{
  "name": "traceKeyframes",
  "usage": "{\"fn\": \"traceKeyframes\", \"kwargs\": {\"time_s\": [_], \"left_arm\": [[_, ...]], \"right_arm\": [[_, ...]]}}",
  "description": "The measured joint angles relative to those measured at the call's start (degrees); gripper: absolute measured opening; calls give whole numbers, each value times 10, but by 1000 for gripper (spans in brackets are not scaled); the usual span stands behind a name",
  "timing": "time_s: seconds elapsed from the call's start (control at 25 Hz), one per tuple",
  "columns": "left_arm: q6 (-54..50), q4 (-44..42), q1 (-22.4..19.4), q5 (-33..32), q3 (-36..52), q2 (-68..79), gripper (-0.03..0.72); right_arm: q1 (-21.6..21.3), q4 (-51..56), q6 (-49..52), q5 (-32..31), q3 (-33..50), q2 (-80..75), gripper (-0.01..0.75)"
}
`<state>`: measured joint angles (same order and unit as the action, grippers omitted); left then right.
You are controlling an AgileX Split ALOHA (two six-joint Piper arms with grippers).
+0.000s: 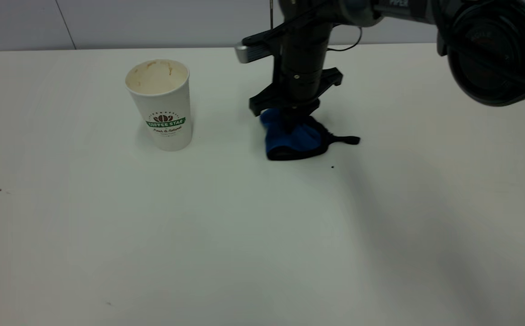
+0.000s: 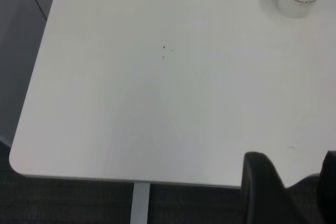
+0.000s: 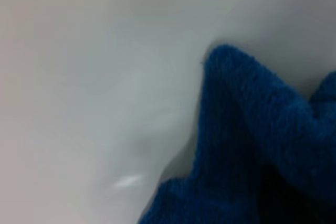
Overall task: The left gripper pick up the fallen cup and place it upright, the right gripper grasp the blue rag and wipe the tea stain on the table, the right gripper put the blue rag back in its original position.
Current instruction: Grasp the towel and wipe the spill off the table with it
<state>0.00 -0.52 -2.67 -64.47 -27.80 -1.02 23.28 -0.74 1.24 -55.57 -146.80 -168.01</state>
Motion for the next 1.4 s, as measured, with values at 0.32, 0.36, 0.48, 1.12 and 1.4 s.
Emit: {"fn": "traceKeyframes", "kwargs": {"time_s": [0.32,0.36,0.48,1.12,1.4], "left_arm": [[0,0,0,0,0,0,296],[0,0,0,0,0,0,296],[0,0,0,0,0,0,296],[0,0,0,-1,0,0,296],[0,0,0,0,0,0,296]], "right_arm": [[-92,-5,8,-101,-3,-1,63],[-97,-4,6,-114,-3,-1,63],[-110,-2,-12,-134,-6,2,63],[-217,57,-25,-141,-7,18,374],[-217,90,-65,-144,-7,55,723]]}}
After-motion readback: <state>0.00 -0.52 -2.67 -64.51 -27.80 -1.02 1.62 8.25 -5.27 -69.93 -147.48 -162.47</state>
